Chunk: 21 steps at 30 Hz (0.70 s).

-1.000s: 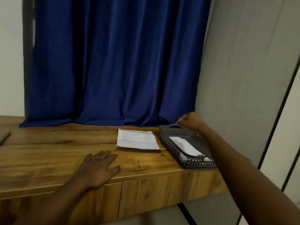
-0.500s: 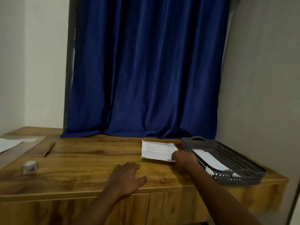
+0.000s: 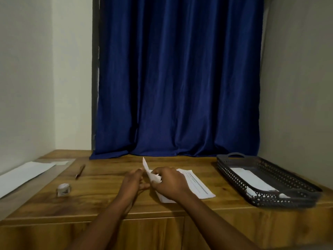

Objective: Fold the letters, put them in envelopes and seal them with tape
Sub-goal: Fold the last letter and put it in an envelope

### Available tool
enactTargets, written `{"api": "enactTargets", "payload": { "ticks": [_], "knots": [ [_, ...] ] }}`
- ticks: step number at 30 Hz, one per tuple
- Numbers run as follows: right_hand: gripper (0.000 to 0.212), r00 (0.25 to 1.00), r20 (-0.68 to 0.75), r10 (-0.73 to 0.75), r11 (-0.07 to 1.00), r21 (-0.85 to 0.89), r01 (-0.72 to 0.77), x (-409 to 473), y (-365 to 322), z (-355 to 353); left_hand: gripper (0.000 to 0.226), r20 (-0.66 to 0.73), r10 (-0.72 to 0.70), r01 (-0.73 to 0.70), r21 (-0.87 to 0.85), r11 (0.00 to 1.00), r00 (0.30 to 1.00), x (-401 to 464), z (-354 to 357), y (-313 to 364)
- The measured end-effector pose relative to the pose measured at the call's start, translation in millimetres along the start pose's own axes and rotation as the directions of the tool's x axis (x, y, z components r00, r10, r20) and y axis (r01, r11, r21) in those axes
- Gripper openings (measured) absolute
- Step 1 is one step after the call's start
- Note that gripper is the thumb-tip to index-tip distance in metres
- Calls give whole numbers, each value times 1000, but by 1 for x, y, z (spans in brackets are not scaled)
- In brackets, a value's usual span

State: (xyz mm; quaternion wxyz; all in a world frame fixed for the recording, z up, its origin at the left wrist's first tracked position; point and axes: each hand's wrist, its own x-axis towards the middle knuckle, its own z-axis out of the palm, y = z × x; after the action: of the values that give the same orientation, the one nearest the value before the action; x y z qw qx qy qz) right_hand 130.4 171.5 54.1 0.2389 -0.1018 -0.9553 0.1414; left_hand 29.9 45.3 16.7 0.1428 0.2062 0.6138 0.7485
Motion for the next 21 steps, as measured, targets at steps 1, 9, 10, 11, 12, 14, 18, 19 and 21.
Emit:
{"api": "enactTargets", "payload": {
  "ticks": [1, 9, 10, 11, 12, 14, 18, 19, 21],
  "knots": [
    [49, 1000, 14, -10, 999, 45, 9, 1, -10, 7, 33, -34, -45, 45, -9, 999, 998, 2, -13, 2],
    [64, 967, 218, -133, 921, 387, 40, -2, -68, 52, 52, -271, -80, 177, 355, 918, 959, 9, -97, 23],
    [59, 969, 207, -138, 915, 401, 45, -1, -69, 53, 60, -289, -65, 182, 398, 899, 955, 8, -104, 23],
    [54, 973, 189, -132, 912, 407, 45, 0, -68, 52, 68, -301, -58, 189, 428, 884, 952, 6, -108, 23],
    [52, 977, 177, -117, 917, 397, 38, 0, -64, 52, 75, -308, -64, 204, 447, 871, 949, 5, -111, 22],
    [55, 971, 223, -87, 955, 295, 18, -1, -54, 53, 85, -322, -74, 227, 470, 853, 944, 5, -113, 20],
    [60, 912, 405, -72, 997, 44, 59, -5, -43, 63, 84, -338, -20, 216, 551, 806, 941, 9, -112, 14],
    [61, 905, 420, -70, 997, 10, 73, -3, -42, 64, 84, -347, -19, 222, 556, 801, 938, 9, -112, 14],
    [64, 893, 449, -42, 996, -56, 75, 4, -34, 62, 85, -357, -33, 238, 549, 802, 934, 11, -114, 14]
  ]
}}
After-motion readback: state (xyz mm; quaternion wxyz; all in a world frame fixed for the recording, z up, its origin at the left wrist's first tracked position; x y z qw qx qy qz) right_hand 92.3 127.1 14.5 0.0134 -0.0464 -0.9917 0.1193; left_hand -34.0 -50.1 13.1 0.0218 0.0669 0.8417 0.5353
